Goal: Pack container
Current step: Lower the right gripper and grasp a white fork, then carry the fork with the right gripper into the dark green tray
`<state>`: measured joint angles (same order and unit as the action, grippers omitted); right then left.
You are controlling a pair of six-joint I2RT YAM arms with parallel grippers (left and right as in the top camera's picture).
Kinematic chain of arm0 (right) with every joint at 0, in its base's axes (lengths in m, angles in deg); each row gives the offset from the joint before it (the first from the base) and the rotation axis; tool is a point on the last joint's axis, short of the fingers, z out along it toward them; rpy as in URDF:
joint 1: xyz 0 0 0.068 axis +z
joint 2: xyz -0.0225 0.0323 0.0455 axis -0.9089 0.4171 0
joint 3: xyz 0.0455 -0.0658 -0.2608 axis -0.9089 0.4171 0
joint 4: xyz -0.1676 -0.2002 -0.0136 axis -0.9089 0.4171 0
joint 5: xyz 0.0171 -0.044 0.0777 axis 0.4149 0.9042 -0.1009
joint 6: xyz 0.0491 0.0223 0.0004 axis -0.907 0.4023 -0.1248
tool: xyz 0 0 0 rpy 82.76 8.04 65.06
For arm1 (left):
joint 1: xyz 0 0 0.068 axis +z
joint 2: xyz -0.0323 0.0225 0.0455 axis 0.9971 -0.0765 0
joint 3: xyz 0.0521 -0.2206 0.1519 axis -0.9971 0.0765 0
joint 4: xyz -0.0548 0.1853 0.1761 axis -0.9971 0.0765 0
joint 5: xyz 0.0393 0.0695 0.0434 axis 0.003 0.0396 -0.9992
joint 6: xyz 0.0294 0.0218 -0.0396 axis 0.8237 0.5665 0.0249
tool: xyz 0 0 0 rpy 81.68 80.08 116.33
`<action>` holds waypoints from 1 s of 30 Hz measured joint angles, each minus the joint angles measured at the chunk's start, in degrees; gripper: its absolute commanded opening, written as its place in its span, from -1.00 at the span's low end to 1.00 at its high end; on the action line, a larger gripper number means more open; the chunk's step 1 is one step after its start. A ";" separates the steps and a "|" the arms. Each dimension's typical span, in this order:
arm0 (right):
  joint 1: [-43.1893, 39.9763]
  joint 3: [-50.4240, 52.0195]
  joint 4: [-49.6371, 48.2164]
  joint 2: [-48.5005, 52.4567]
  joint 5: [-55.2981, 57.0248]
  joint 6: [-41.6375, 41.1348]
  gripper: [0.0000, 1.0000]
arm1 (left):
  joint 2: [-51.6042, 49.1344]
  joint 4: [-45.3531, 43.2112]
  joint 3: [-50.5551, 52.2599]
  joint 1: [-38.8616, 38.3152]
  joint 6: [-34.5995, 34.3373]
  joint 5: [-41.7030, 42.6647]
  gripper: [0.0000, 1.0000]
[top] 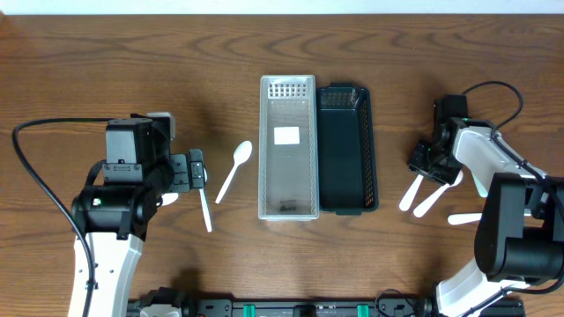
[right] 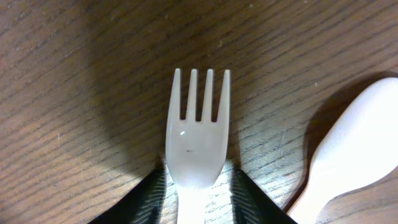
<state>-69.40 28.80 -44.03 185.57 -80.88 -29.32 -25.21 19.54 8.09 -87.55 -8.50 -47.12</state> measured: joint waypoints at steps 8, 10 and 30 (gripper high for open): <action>0.00 -0.07 0.02 0.04 0.04 0.09 -0.76 | 0.00 0.00 0.00 0.00 0.00 0.00 0.95; -0.02 -0.07 0.04 0.04 0.11 0.07 -0.79 | 0.00 0.00 0.00 0.00 0.00 0.00 0.95; 2.43 -6.14 7.67 -1.20 -0.28 2.19 -0.97 | 0.00 0.00 0.00 0.00 0.00 0.00 0.95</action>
<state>-66.98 22.65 -36.36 184.37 -81.17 -27.13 -25.21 19.54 8.09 -87.55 -8.50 -47.12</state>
